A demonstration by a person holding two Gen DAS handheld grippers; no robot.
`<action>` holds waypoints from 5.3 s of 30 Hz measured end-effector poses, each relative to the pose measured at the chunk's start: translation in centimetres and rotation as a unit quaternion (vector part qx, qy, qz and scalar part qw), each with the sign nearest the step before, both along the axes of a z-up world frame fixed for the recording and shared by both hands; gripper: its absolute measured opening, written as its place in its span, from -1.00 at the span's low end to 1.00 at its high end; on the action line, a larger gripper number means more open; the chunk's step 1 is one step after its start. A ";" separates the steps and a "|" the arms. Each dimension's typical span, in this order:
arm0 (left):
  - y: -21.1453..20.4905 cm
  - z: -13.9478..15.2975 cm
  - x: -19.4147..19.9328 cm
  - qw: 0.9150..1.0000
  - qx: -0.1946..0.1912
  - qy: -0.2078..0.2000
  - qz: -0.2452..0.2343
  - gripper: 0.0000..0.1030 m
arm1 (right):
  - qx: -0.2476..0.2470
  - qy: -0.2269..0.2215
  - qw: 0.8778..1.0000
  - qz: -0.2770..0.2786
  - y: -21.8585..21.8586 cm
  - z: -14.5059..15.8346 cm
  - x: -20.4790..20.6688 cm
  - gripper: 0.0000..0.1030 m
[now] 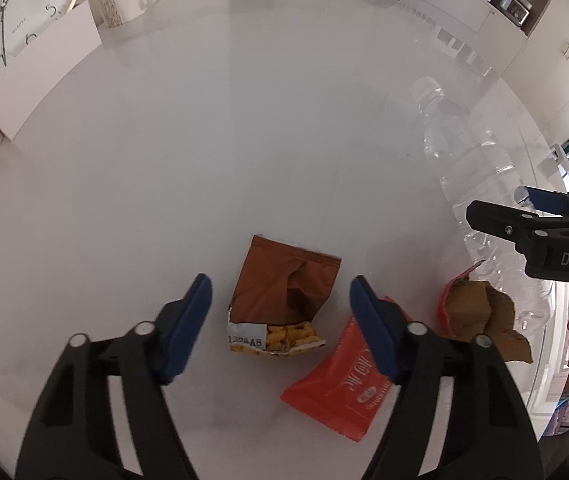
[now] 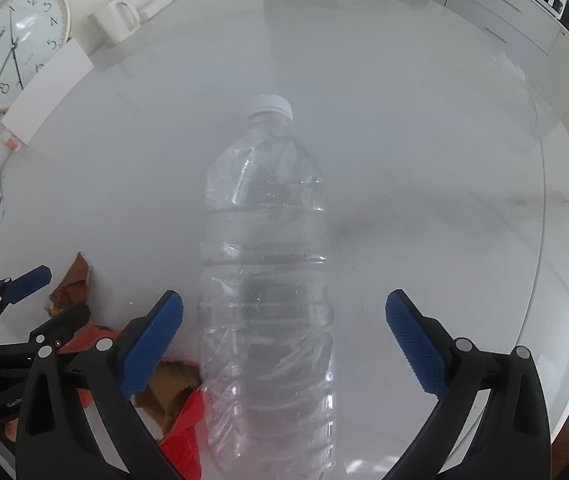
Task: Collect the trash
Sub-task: 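Grasp the brown snack bag with the left tool while the right tool grasps the clear bottle, then carry the brown bag and clear bottle to the wastebasket and release both, then move both open tools back over the table toward the red wrapper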
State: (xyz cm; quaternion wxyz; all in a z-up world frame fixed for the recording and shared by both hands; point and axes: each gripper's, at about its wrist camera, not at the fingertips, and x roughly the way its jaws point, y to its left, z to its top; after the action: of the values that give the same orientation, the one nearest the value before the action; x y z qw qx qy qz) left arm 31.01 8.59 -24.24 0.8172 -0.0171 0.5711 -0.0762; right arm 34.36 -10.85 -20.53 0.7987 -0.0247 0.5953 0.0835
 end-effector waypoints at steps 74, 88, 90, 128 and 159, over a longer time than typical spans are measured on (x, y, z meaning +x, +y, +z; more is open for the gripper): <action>-21.8 11.9 -49.6 0.996 -0.033 0.003 -0.080 -0.33 | 0.101 0.009 0.985 0.137 -20.1 8.5 -55.5 0.24; -23.8 11.1 -50.3 0.994 -0.032 0.018 -0.099 -0.32 | 0.081 -0.004 0.988 0.130 -20.1 7.9 -54.5 0.66; -24.2 10.9 -50.3 0.994 -0.031 0.020 -0.104 -0.32 | 0.069 -0.010 0.990 0.124 -20.5 8.2 -54.2 0.69; -24.1 12.9 -46.6 0.997 0.016 0.004 -0.072 0.83 | 0.057 -0.026 0.996 0.071 -23.3 10.0 -50.0 0.96; -4.8 10.2 -23.2 0.996 0.045 -0.060 -0.038 0.85 | 0.052 -0.029 0.996 0.072 -5.9 9.7 -27.5 0.96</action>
State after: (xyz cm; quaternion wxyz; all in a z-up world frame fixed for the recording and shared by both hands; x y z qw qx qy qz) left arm 7.81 3.81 -14.05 0.8464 0.0461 0.5241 -0.0822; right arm 6.82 -16.78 -10.85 0.8078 -0.0283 0.5632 0.1714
